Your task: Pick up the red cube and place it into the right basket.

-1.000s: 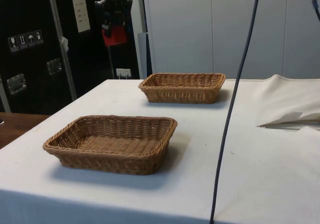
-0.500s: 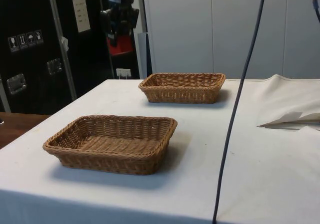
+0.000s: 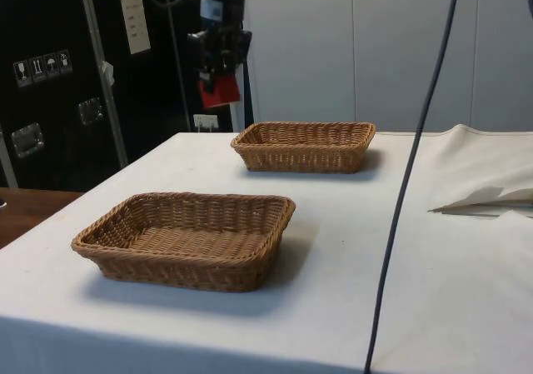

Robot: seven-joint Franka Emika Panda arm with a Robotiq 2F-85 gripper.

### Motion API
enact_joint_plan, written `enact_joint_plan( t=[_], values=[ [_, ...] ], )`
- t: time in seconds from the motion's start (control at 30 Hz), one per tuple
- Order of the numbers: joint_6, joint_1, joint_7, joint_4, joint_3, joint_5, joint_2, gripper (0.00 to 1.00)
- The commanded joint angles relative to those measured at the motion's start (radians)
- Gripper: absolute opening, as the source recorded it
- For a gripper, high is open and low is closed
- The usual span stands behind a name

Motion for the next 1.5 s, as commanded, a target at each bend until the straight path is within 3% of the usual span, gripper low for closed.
enact_joint_plan(
  t=[0.0, 0.2, 0.23, 0.33, 0.53, 0.57, 0.83, 1.1, 1.13, 1.27, 1.4, 1.43, 1.47],
  values=[
    [0.027, 0.001, -0.008, -0.039, 0.0, 0.004, -0.027, 0.04],
    [0.108, -0.012, -0.044, -0.141, 0.001, 0.012, -0.062, 0.04],
    [0.093, -0.009, -0.03, -0.131, 0.0, 0.001, -0.055, 0.04],
    [0.136, -0.022, -0.061, -0.169, 0.0, 0.012, -0.067, 0.04],
    [0.168, -0.046, -0.101, -0.195, -0.011, 0.008, -0.067, 0.04],
    [0.155, -0.043, -0.09, -0.186, -0.012, 0.002, -0.058, 0.04],
    [0.188, -0.069, -0.157, -0.209, -0.037, 0.004, -0.063, 0.04],
    [0.227, -0.083, -0.207, -0.24, -0.061, 0.006, -0.066, 0.04],
    [0.204, -0.08, -0.196, -0.225, -0.061, 0.002, -0.058, 0.04],
    [0.279, -0.091, -0.233, -0.279, -0.07, 0.01, -0.072, 0.04],
    [0.323, -0.098, -0.253, -0.31, -0.076, 0.013, -0.076, 0.04],
    [0.307, -0.093, -0.238, -0.297, -0.08, 0.003, -0.06, 0.04],
    [0.333, -0.099, -0.257, -0.317, -0.078, 0.014, -0.076, 0.04]
  ],
)
